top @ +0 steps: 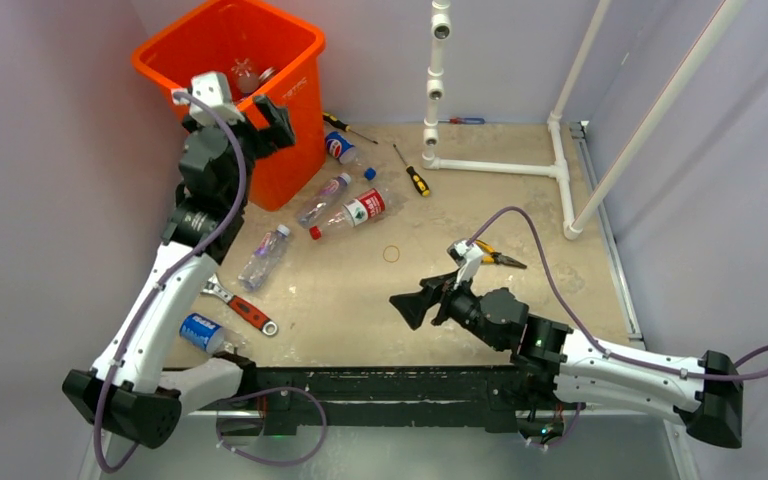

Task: Put the plastic bottles in the bin
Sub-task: Place the plastic bottle in the trash bin, then move the plastic bottle to the center of the board.

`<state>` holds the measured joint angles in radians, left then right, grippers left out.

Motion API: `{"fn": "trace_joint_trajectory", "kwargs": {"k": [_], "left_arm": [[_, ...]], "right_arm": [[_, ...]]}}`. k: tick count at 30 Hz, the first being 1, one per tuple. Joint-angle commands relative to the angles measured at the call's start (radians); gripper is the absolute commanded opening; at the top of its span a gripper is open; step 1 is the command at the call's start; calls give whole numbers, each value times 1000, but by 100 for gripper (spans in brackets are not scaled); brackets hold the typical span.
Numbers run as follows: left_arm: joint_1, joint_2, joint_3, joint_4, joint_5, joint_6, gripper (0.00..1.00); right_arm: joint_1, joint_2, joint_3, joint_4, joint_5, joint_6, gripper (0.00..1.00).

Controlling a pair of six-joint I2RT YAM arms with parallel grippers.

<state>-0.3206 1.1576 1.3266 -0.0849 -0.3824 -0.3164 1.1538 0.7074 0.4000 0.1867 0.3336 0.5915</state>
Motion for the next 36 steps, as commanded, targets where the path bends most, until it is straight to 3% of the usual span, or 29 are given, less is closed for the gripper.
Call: {"fn": "trace_joint_trajectory", "kwargs": {"k": [1, 5, 10, 16, 20, 25, 30, 36], "left_arm": [[5, -87, -192, -24, 194, -177, 99], [5, -52, -260, -133, 350, -232, 99], [5, -12, -348, -164, 517, -301, 99], [5, -114, -538, -54, 425, -415, 99], [6, -144, -566, -77, 370, -433, 99], [6, -157, -578, -109, 351, -366, 97], [6, -180, -611, -103, 354, -345, 93], [8, -197, -672, -50, 441, -403, 91]], "right_arm": [[4, 24, 30, 23, 117, 49, 99], [4, 46, 15, 16, 231, 105, 99], [-17, 116, 9, 116, 191, 46, 99], [-147, 398, 189, 128, 100, 17, 98], [-236, 544, 285, 222, 68, 6, 94], [-309, 754, 415, 324, 62, -67, 80], [-360, 982, 625, 286, 78, -173, 61], [-390, 1140, 815, 254, 111, -271, 60]]}}
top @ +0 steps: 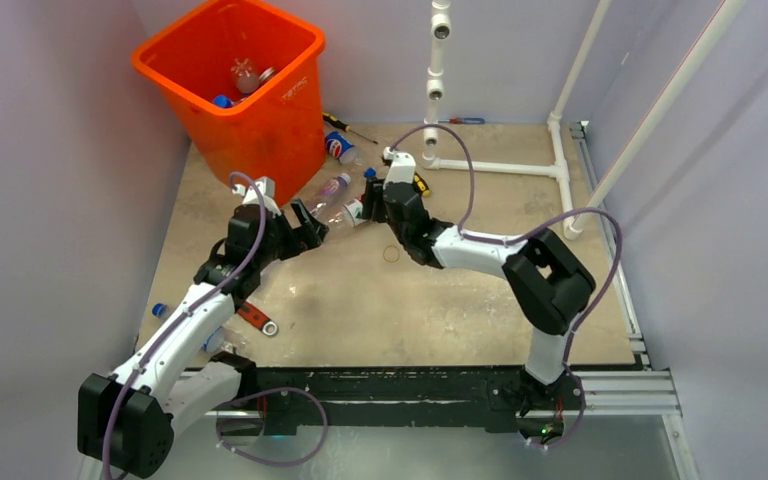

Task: Put the plastic bottles in the bin
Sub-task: Move the plastic bottle to the center of the board.

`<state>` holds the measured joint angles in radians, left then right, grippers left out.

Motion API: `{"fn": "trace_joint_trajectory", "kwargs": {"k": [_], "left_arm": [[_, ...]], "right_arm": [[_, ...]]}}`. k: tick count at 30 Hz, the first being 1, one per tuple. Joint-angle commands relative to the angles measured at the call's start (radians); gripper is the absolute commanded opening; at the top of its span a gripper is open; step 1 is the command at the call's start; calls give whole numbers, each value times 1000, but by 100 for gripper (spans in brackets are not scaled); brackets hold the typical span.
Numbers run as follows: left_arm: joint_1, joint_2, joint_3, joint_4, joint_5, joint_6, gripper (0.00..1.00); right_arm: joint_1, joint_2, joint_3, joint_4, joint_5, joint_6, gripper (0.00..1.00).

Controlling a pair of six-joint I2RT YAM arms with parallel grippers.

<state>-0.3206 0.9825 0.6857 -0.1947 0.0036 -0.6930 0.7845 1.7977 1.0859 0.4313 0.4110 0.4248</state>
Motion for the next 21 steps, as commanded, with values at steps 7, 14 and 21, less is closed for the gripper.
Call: {"fn": "trace_joint_trajectory", "kwargs": {"k": [7, 14, 21], "left_arm": [[6, -7, -29, 61, 91, -37, 91], [3, -5, -32, 58, 85, -37, 91], [5, 11, -38, 67, 96, -42, 90]], "right_arm": [[-90, 255, 365, -107, -24, -141, 57], [-124, 349, 455, -158, -73, -153, 57], [-124, 327, 370, -143, -102, -119, 57]]}}
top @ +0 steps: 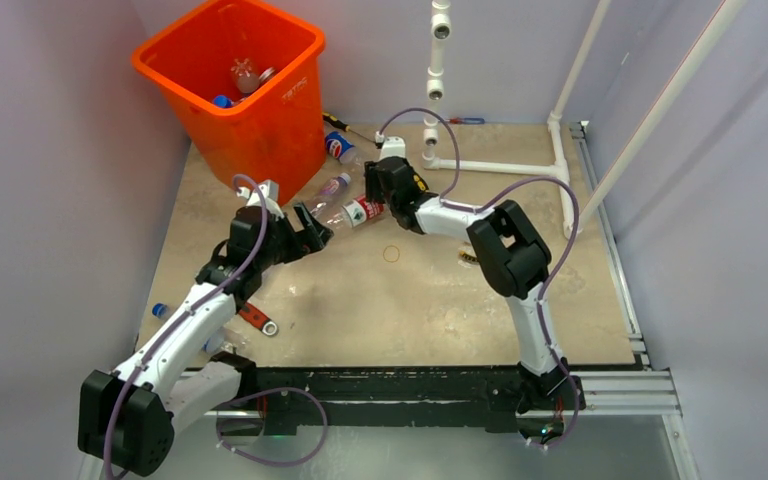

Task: Put the plastic bottles in the bin
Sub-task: Move the plastic bottle to the center of the board.

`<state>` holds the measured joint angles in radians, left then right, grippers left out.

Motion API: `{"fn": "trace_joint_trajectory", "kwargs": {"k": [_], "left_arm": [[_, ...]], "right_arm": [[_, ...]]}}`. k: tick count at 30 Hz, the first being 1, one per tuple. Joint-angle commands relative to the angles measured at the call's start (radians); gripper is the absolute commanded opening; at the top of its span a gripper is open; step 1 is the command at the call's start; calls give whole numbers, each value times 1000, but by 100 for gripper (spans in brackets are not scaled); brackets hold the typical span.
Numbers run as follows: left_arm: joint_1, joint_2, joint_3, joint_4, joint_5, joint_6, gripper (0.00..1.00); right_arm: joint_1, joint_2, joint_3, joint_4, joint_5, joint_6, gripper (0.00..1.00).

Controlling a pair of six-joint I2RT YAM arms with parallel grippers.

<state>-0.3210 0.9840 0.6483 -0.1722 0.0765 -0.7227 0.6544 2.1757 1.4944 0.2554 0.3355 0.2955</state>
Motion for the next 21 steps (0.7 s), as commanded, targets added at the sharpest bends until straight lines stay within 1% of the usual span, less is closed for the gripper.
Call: {"fn": "trace_joint_trajectory", "kwargs": {"k": [1, 5, 11, 17, 21], "left_arm": [[5, 14, -1, 45, 26, -13, 90], [22, 40, -8, 65, 53, -22, 90], [111, 111, -28, 115, 161, -58, 88], [114, 106, -32, 131, 166, -47, 88], [113, 104, -29, 123, 151, -46, 89]], "right_arm": [[5, -72, -64, 45, -27, 18, 57], [10, -144, -176, 70, -48, 67, 57], [32, -242, -303, 43, -69, 150, 60], [57, -320, -388, 60, -94, 184, 63], [56, -401, -418, 61, -80, 155, 70]]}}
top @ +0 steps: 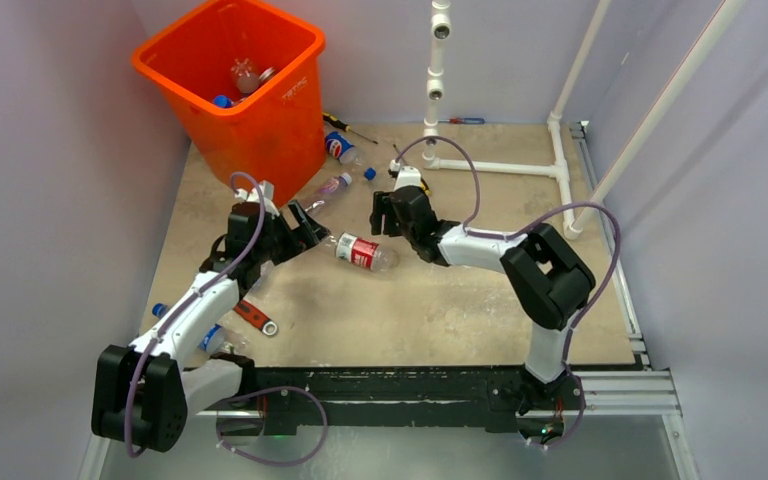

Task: Put the plastic bottles in the bin
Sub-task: Move the plastic bottle to the center of the board.

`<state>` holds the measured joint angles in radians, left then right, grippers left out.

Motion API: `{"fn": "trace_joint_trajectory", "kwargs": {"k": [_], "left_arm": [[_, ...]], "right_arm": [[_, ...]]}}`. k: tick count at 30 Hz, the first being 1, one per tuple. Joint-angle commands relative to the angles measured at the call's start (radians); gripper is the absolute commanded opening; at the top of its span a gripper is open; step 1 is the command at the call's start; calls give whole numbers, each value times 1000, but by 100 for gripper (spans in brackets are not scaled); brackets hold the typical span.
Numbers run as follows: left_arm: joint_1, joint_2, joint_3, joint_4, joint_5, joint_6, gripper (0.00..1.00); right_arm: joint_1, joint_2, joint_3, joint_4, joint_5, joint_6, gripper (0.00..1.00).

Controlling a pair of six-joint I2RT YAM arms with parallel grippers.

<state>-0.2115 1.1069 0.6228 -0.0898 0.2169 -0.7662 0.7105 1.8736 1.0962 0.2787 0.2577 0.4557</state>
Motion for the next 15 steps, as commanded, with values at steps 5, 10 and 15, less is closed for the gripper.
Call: {"fn": "trace_joint_trajectory", "kwargs": {"k": [5, 10, 15], "left_arm": [[3, 2, 14, 19, -26, -12, 90], [0, 51, 20, 19, 1, -49, 90], [-22, 62, -9, 6, -34, -80, 90]], "right_arm": [[1, -131, -11, 61, -58, -86, 80], [1, -43, 68, 29, -281, -140, 85], [4, -47, 14, 104, -463, -169, 94]]}}
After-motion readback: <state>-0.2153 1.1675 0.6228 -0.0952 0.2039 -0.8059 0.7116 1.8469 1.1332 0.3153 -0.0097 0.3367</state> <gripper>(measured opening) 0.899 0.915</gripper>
